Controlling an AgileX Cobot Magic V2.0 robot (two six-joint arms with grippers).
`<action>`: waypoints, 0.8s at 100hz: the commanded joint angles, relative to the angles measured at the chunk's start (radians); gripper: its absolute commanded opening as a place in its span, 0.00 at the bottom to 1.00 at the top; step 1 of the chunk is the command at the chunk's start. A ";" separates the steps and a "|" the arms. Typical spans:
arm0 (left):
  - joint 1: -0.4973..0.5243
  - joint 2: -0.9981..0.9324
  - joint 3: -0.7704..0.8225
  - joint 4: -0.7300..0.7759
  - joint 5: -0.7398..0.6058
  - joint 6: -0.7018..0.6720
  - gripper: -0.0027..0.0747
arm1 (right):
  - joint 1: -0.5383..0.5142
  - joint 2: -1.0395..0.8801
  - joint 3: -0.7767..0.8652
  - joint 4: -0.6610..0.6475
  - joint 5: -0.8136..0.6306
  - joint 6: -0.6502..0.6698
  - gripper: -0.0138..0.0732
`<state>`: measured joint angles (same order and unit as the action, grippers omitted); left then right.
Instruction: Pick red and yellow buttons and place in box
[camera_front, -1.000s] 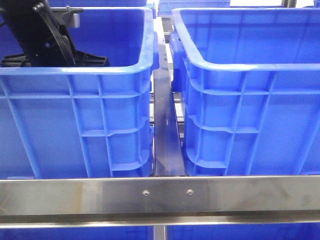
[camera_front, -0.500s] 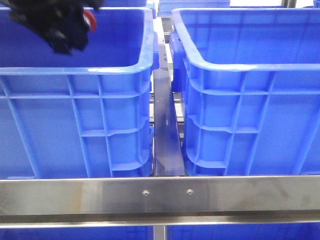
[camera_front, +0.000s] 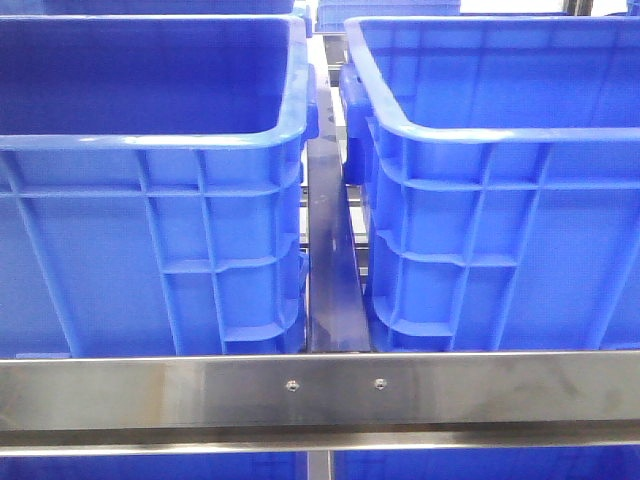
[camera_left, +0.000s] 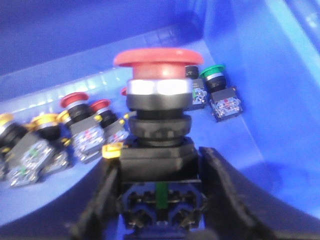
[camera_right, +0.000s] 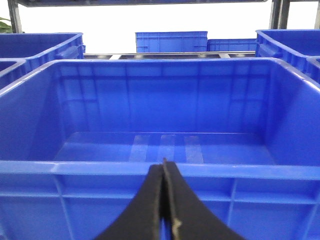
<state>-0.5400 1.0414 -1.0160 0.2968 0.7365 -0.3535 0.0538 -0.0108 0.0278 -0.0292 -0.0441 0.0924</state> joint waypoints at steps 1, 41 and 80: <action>-0.007 -0.084 0.015 0.001 -0.055 0.000 0.01 | -0.002 -0.021 -0.001 0.001 -0.093 -0.004 0.08; -0.007 -0.276 0.126 -0.020 0.000 0.037 0.01 | -0.002 -0.021 -0.001 0.010 -0.128 0.010 0.21; -0.007 -0.276 0.126 -0.041 0.030 0.086 0.01 | -0.002 -0.021 -0.149 0.015 -0.090 0.113 0.76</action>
<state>-0.5400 0.7719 -0.8627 0.2473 0.8245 -0.2730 0.0538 -0.0108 -0.0303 -0.0137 -0.0891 0.1913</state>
